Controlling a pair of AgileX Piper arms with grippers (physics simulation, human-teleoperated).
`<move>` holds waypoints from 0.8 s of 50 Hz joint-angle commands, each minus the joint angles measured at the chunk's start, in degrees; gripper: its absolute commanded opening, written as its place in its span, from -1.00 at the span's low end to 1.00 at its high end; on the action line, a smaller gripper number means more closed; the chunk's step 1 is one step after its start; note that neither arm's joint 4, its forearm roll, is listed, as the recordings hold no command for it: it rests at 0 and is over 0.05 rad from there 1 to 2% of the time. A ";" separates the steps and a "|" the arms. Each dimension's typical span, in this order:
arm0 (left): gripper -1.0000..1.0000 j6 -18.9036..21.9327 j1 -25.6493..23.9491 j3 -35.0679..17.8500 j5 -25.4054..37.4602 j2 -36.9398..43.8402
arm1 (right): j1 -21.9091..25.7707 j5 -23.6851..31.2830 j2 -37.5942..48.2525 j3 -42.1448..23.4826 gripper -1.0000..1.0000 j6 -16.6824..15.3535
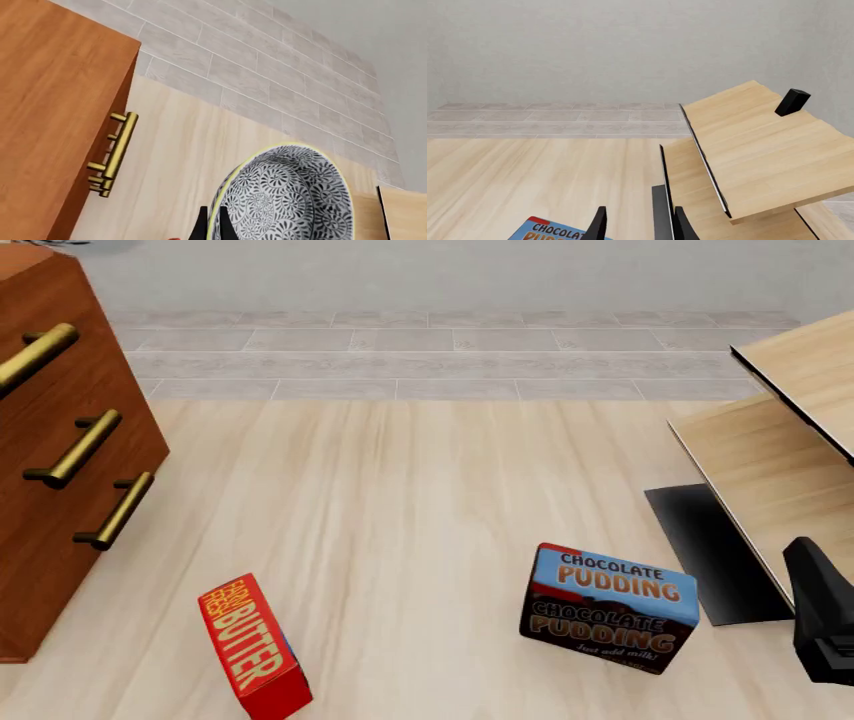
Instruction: Close the top drawer of the cabinet and put the bowl on top of it.
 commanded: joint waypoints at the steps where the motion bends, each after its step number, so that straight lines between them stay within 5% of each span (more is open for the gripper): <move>1: -1.00 -0.69 2.35 -3.33 1.51 0.51 | 0.00 -0.12 -0.10 0.20 1.00 0.01; 10: -1.00 -1.00 4.98 -4.53 2.21 0.42 | 0.00 -0.12 -0.09 0.20 1.00 0.01; 32: -1.00 -4.89 12.10 5.93 -2.72 -4.38 | 0.01 -0.13 -0.10 0.20 1.00 0.00; 40: -1.00 -5.97 14.81 5.75 -2.83 -4.64 | 0.00 -0.12 -0.10 0.20 1.00 0.00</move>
